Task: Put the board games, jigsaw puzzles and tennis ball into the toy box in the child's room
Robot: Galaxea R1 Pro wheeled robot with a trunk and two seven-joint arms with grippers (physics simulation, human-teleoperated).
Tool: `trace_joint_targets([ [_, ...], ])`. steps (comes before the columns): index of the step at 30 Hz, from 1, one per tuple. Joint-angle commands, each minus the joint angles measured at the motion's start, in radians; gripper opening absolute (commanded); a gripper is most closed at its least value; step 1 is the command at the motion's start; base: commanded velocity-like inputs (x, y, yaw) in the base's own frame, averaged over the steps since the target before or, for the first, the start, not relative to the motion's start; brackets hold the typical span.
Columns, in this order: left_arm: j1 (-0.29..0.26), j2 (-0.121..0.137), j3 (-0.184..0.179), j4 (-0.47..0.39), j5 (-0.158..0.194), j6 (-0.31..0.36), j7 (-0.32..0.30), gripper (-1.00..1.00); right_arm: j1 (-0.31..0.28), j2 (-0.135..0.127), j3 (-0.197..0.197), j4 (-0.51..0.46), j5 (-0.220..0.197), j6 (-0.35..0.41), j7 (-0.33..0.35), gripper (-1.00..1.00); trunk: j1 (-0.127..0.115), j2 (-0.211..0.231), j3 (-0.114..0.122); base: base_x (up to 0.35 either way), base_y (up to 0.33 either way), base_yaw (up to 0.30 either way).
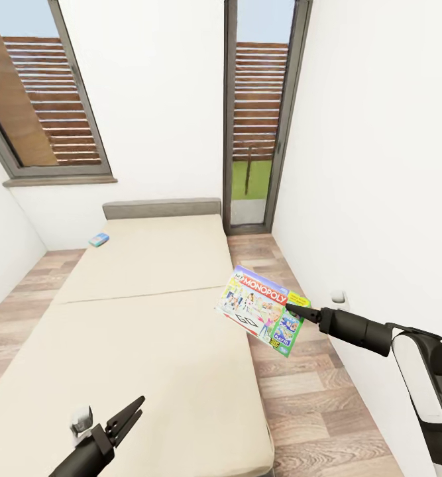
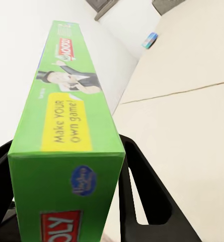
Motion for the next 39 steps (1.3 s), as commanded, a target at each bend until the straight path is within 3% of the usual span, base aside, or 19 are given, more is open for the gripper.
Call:
trace_joint_targets([
  [1, 0.000, 0.000, 0.001, 0.002, 0.008, 0.007, 0.001, 1.00, -0.001, 0.000, -0.001, 0.000, 0.003, 0.004, 0.006, -1.00, 0.001, -0.002, 0.000, 0.000, 0.000, 0.000],
  [28, -0.001, 0.000, 0.002, 0.049, 0.000, -0.005, 0.010, 1.00, -0.001, 0.000, -0.001, 0.000, 0.004, 0.004, 0.006, -1.00, 0.001, -0.002, 0.043, -0.004, 0.000, 0.000],
  [39, -0.001, 0.000, 0.002, 0.050, -0.001, -0.003, 0.011, 1.00, -0.001, 0.000, -0.001, 0.000, 0.003, 0.004, 0.005, -1.00, 0.001, -0.002, 0.060, -0.217, 0.000, 0.000],
])
